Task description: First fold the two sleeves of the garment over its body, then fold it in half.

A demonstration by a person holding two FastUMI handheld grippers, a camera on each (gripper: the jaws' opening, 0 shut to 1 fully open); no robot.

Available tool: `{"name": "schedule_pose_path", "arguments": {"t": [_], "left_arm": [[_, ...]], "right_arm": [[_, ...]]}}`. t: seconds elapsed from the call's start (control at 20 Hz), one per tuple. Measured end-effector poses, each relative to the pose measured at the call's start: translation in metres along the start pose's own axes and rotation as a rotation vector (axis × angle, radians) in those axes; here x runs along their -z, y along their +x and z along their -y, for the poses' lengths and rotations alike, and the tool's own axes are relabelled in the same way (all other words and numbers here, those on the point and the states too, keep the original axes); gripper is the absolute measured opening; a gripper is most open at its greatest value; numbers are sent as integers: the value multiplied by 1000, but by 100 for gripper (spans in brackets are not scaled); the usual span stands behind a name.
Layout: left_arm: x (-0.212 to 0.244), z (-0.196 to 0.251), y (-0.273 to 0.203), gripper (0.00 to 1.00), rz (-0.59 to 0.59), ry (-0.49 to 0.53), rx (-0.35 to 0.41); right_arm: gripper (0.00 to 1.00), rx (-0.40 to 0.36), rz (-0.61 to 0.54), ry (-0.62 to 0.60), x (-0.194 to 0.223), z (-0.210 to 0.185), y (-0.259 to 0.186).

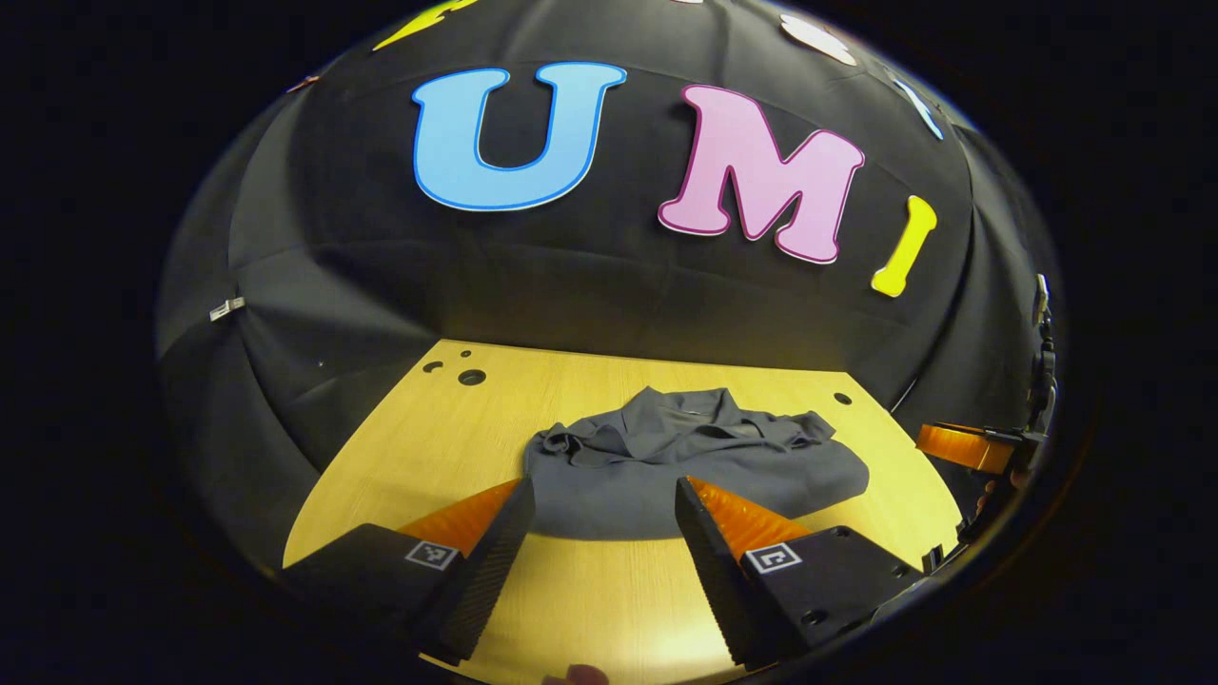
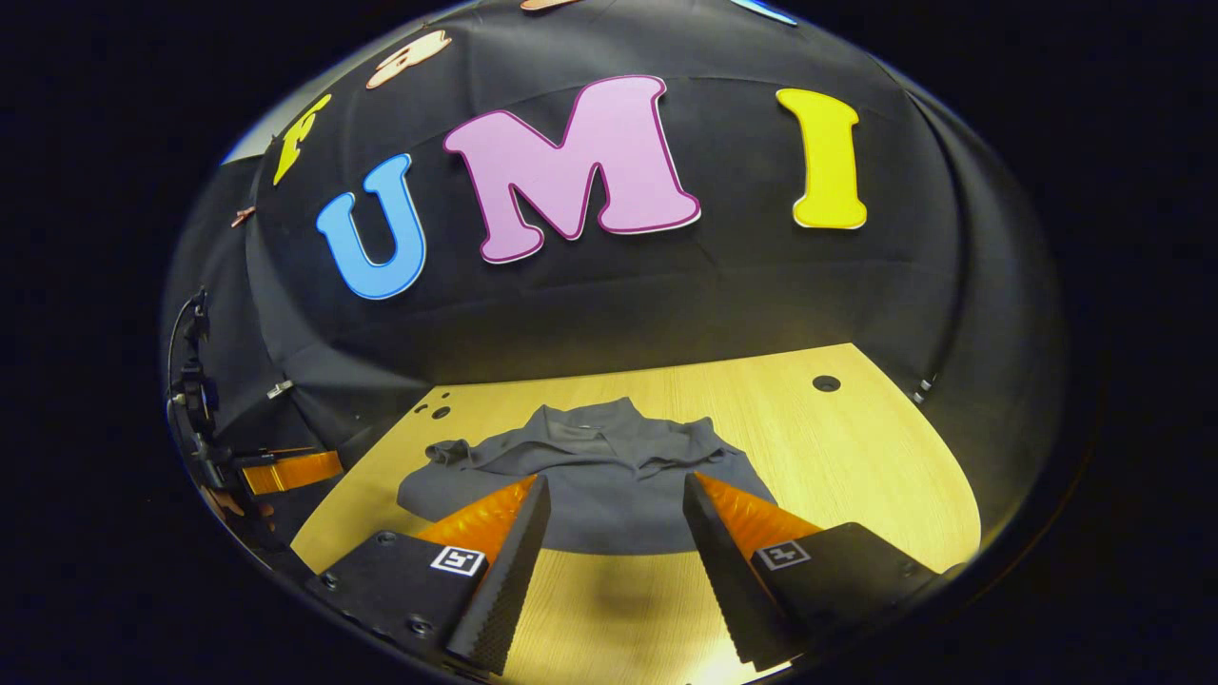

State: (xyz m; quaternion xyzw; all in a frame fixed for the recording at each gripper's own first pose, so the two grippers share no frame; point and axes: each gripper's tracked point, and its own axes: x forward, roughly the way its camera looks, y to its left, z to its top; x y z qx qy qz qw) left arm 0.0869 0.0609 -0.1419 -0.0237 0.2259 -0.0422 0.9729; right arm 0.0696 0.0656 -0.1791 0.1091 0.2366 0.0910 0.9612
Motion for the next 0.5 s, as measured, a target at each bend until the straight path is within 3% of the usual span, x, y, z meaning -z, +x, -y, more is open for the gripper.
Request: {"name": "schedule_pose_path", "arguments": {"t": [0.5], "left_arm": [[23, 5, -12, 94, -43, -18, 11]], "right_arm": [[87, -43, -45, 19, 24, -27, -6]]}}
